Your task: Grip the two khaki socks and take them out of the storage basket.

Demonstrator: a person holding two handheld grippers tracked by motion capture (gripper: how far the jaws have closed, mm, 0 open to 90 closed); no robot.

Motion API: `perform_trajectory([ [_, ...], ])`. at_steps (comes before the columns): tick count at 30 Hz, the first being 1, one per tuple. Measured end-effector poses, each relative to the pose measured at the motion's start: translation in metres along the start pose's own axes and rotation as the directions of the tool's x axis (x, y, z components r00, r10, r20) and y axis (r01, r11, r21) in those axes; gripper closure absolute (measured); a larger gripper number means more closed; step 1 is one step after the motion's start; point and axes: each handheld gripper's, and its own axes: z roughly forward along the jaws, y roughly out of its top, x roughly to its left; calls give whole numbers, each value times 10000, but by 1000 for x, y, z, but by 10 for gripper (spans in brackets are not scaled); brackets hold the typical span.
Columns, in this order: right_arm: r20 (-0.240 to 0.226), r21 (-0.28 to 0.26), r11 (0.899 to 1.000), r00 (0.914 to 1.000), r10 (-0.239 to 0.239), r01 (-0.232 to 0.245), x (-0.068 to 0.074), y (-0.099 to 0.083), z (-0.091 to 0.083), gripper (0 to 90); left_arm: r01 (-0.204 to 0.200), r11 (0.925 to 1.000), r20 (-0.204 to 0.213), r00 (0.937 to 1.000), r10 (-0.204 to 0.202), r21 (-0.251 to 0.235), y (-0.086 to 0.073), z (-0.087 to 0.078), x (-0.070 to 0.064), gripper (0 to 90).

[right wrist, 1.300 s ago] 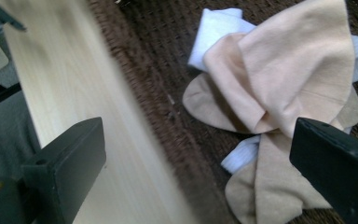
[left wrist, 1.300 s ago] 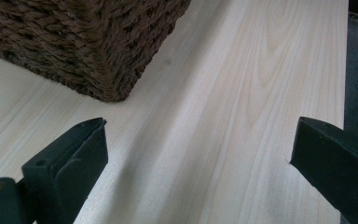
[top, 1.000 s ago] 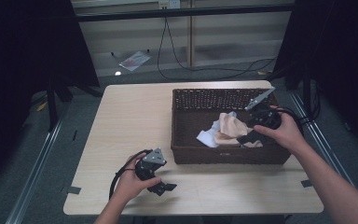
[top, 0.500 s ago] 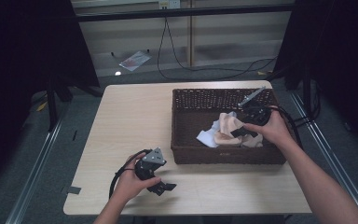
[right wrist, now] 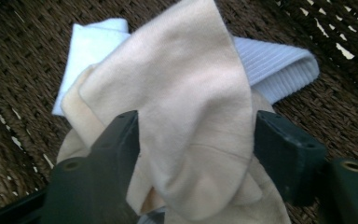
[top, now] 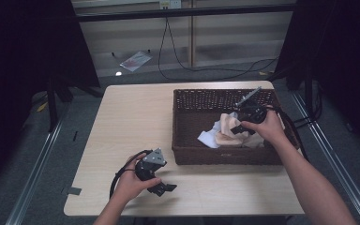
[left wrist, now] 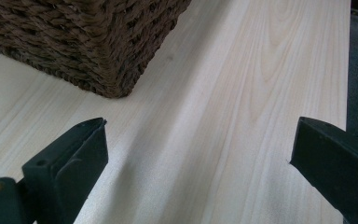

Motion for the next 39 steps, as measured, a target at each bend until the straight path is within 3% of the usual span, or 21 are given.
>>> perform_trajectory([
  [3,-166,310,9993,9997,-195,200,0,0,4,515,37,10000,-24,10000,-37,-11,0,0,0,36],
  [4,-166,310,9993,9997,-195,200,0,0,4,515,37,10000,-24,10000,-37,-11,0,0,0,36],
  [5,-229,372,9990,9995,-226,234,1,-1,5,629,37,10000,-27,10000,-37,-7,0,0,0,36],
  [6,-229,372,9990,9995,-226,234,1,-1,5,629,26,10000,-38,10000,-26,-1,0,0,0,36],
  [7,-432,472,9983,9986,-318,338,2,-1,6,811,21,10000,-36,10000,-21,5,0,0,0,36],
  [10,-438,574,9973,9981,-431,455,3,-1,4,867,40,10000,-14,10000,-40,4,0,0,0,36],
  [17,-722,832,9956,9967,-370,430,4,1,-11,880,33,9999,-16,10000,-33,106,0,-2,1,36],
  [31,-1022,492,9980,9942,-336,388,1,16,-71,882,178,9998,36,9998,-178,-9,0,-1,0,36],
  [39,-1084,403,9986,9936,-310,356,-3,20,-90,882,158,9999,99,9998,-158,-3,0,0,0,37],
])
